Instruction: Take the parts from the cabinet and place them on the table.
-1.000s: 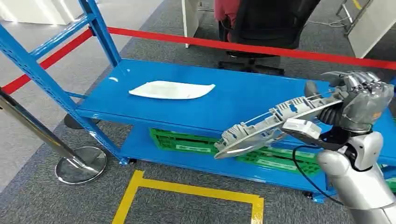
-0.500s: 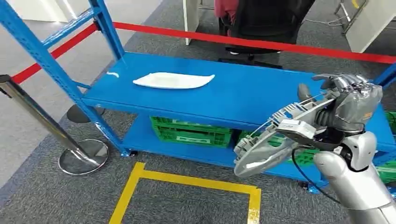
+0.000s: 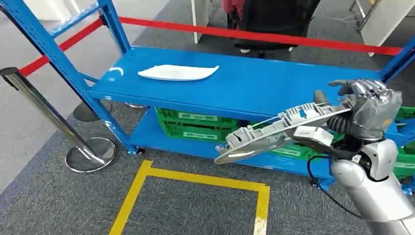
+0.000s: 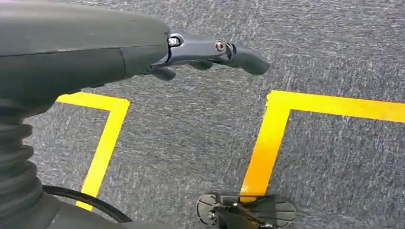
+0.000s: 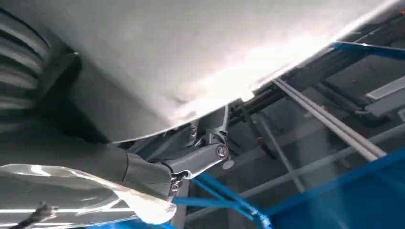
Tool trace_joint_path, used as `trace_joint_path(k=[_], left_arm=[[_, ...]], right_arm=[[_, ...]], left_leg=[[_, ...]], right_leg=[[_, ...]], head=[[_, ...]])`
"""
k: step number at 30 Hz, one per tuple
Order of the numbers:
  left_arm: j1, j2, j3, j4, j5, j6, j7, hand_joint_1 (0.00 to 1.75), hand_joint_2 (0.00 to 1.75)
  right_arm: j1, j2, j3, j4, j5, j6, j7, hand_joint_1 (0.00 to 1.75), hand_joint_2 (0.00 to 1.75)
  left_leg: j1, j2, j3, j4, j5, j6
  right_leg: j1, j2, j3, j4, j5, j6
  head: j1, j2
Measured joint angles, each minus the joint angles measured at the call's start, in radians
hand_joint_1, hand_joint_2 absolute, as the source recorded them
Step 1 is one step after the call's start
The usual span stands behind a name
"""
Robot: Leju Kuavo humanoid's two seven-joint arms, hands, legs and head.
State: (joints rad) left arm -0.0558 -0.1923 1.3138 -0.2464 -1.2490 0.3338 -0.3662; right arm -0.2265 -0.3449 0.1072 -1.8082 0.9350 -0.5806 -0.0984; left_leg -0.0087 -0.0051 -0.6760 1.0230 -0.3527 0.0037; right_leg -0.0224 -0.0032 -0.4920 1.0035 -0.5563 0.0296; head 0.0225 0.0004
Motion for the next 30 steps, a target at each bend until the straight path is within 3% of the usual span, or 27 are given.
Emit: trace_joint_path(k=[1, 3, 4, 5, 6, 7, 8, 10, 11, 12, 15, 16, 17, 19, 20, 21, 22, 24, 25, 26, 27, 30], left_arm=[[-0.001, 0.0, 0.0, 0.0, 0.0, 0.0, 0.001, 0.0, 1.75], [-0.001, 0.0, 0.0, 0.0, 0.0, 0.0, 0.002, 0.0, 1.75], [-0.001, 0.0, 0.0, 0.0, 0.0, 0.0, -0.004, 0.0, 1.75], [-0.001, 0.0, 0.0, 0.0, 0.0, -0.001, -0.011, 0.0, 1.75], [-0.001, 0.0, 0.0, 0.0, 0.0, -0.002, -0.017, 0.0, 1.75], [-0.001, 0.0, 0.0, 0.0, 0.0, -0.003, -0.022, 0.0, 1.75], [-0.001, 0.0, 0.0, 0.0, 0.0, -0.005, -0.026, 0.0, 1.75], [-0.001, 0.002, 0.0, 0.0, -0.001, -0.005, -0.029, 0.0, 1.75], [-0.002, 0.011, 0.0, 0.0, -0.002, -0.004, -0.03, 0.0, 1.75], [-0.002, 0.007, 0.0, 0.0, -0.004, -0.004, -0.03, 0.0, 1.75], [0.0, 0.008, 0.0, 0.001, -0.005, -0.004, -0.031, 0.0, 1.75], [0.0, 0.006, 0.0, 0.001, -0.005, -0.004, -0.031, 0.0, 1.75], [-0.001, 0.007, 0.0, 0.001, -0.005, -0.004, -0.031, 0.0, 1.75], [-0.001, 0.008, 0.0, 0.001, -0.005, -0.005, -0.031, 0.0, 1.75], [0.0, 0.007, 0.0, 0.001, -0.005, -0.005, -0.031, 0.0, 1.75], [0.001, 0.007, 0.0, 0.001, -0.005, -0.005, -0.031, 0.0, 1.75], [0.002, 0.007, 0.0, 0.001, -0.005, -0.005, -0.032, 0.0, 1.75], [0.001, 0.006, 0.0, 0.001, -0.005, -0.004, -0.037, 0.0, 1.75], [-0.001, 0.006, 0.0, 0.001, -0.005, -0.004, -0.039, 0.0, 1.75], [-0.002, 0.007, 0.0, 0.001, -0.005, -0.003, -0.044, 0.0, 1.75], [-0.006, 0.007, 0.0, 0.001, -0.005, -0.002, -0.049, 0.0, 1.75], [0.0, 0.007, 0.0, 0.001, -0.005, 0.002, -0.081, 0.0, 1.75]], right_arm=[[-0.002, 0.0, 0.001, 0.001, 0.0, 0.002, 0.0, 1.75, 1.75], [0.001, 0.0, 0.002, 0.002, -0.003, 0.005, 0.0, 1.75, 1.75], [0.002, 0.0, 0.002, 0.002, -0.007, 0.007, 0.0, 1.75, 1.75], [0.004, 0.0, 0.002, 0.002, -0.013, 0.008, 0.002, 1.75, 1.75], [0.006, 0.0, 0.002, 0.002, -0.016, 0.01, 0.002, 1.75, 1.75], [0.01, 0.0, 0.002, 0.003, -0.018, 0.011, 0.002, 1.75, 1.75], [0.012, 0.0, 0.002, 0.003, -0.022, 0.014, 0.002, 1.75, 1.75], [0.017, 0.0, 0.001, 0.003, -0.027, 0.021, 0.003, 1.75, 1.75], [0.019, 0.0, 0.0, 0.003, -0.029, 0.023, 0.003, 1.75, 1.75], [0.02, -0.001, -0.001, 0.003, -0.03, 0.027, 0.003, 1.75, 1.75], [0.026, -0.004, -0.001, 0.004, -0.03, 0.039, 0.003, 1.75, 1.75], [0.029, -0.008, -0.001, 0.004, -0.03, 0.044, 0.003, 1.75, 1.75], [0.028, -0.012, -0.002, 0.004, -0.031, 0.046, 0.003, 1.75, 1.75], [0.031, -0.014, -0.002, 0.004, -0.03, 0.05, 0.003, 1.75, 1.75], [0.036, -0.014, -0.002, 0.006, -0.031, 0.051, 0.003, 1.75, 1.75], [0.039, -0.014, -0.001, 0.008, -0.031, 0.052, 0.002, 1.75, 1.75], [0.04, -0.014, 0.0, 0.01, -0.031, 0.053, 0.002, 1.75, 1.75], [0.039, -0.014, 0.0, 0.01, -0.033, 0.053, 0.0, 1.75, 1.75], [0.039, -0.014, 0.0, 0.01, -0.033, 0.053, -0.002, 1.75, 1.75], [0.039, -0.014, 0.001, 0.011, -0.033, 0.052, -0.004, 1.75, 1.75], [0.04, -0.017, 0.0, 0.01, -0.033, 0.051, -0.005, 1.75, 1.75], [0.05, -0.018, 0.001, 0.01, -0.03, 0.05, -0.007, 1.75, 1.75]], left_leg=[[0.003, 0.001, -0.011, 0.014, -0.037, -0.006], [0.006, 0.001, -0.04, 0.132, -0.168, -0.017], [0.006, 0.001, -0.055, 0.209, -0.211, -0.02], [0.006, 0.001, -0.066, 0.277, -0.232, -0.021], [0.006, 0.001, -0.065, 0.316, -0.223, -0.02], [0.006, 0.001, -0.044, 0.307, -0.197, -0.017], [0.005, 0.001, -0.006, 0.254, -0.169, -0.01], [-0.003, 0.0, 0.122, 0.055, -0.128, 0.02], [-0.007, 0.0, 0.161, -0.004, -0.15, 0.039], [-0.011, 0.002, 0.162, -0.021, -0.148, 0.035], [-0.013, 0.002, 0.158, -0.04, -0.141, 0.039], [-0.004, 0.007, 0.161, -0.053, -0.128, 0.035], [-0.003, 0.007, 0.157, -0.056, -0.122, 0.042], [-0.003, 0.006, 0.144, -0.055, -0.115, 0.044], [-0.003, 0.006, 0.138, -0.054, -0.111, 0.044], [-0.003, 0.003, 0.132, -0.051, -0.109, 0.042], [-0.001, -0.002, 0.127, -0.047, -0.107, 0.04], [0.002, -0.013, 0.12, -0.032, -0.109, 0.036], [0.004, -0.02, 0.116, -0.022, -0.112, 0.031], [-0.002, -0.027, 0.104, -0.012, -0.115, 0.023], [0.0, -0.037, 0.089, 0.006, -0.113, 0.018], [0.003, -0.06, 0.075, 0.005, -0.101, 0.001]], right_leg=[[-0.001, -0.002, -0.009, 0.001, 0.011, -0.008], [0.0, -0.001, -0.027, 0.001, 0.031, -0.022], [0.001, -0.001, -0.038, 0.002, 0.041, -0.023], [0.003, -0.001, -0.049, 0.003, 0.049, -0.022], [0.005, -0.002, -0.059, 0.003, 0.056, -0.022], [0.007, -0.003, -0.068, 0.003, 0.063, -0.022], [0.01, -0.002, -0.075, 0.003, 0.069, -0.022], [0.014, -0.003, -0.079, 0.003, 0.077, -0.022], [0.018, -0.004, -0.084, 0.004, 0.082, -0.016], [0.011, -0.005, -0.088, 0.003, 0.088, -0.012], [0.011, -0.005, -0.093, 0.0, 0.1, 0.006], [0.009, -0.001, -0.11, 0.013, 0.084, 0.008], [0.01, 0.0, -0.125, 0.046, 0.052, 0.013], [0.007, 0.001, -0.189, 0.201, -0.03, 0.021], [0.007, 0.001, -0.219, 0.275, -0.058, 0.025], [0.007, 0.001, -0.235, 0.315, -0.065, 0.029], [0.005, 0.001, -0.222, 0.299, -0.046, 0.032], [-0.004, 0.007, -0.132, 0.145, 0.036, 0.039], [-0.011, 0.03, -0.083, 0.057, 0.068, 0.043], [-0.011, 0.068, -0.06, 0.028, 0.043, 0.045], [-0.012, 0.064, -0.056, 0.017, 0.042, 0.032], [-0.006, 0.04, -0.068, 0.029, 0.045, 0.015]], head=[[-0.002, 0.0], [-0.007, 0.0], [-0.006, 0.0], [-0.006, 0.0], [-0.006, 0.0], [-0.006, 0.0], [-0.006, 0.0], [-0.006, 0.0], [-0.003, 0.0], [-0.006, 0.0], [-0.006, 0.0], [-0.007, 0.0], [-0.003, 0.0], [-0.002, 0.0], [-0.003, 0.0], [-0.001, 0.0], [-0.002, 0.0], [-0.002, 0.0], [-0.001, 0.0], [-0.002, 0.0], [-0.003, 0.0], [-0.003, 0.0]])
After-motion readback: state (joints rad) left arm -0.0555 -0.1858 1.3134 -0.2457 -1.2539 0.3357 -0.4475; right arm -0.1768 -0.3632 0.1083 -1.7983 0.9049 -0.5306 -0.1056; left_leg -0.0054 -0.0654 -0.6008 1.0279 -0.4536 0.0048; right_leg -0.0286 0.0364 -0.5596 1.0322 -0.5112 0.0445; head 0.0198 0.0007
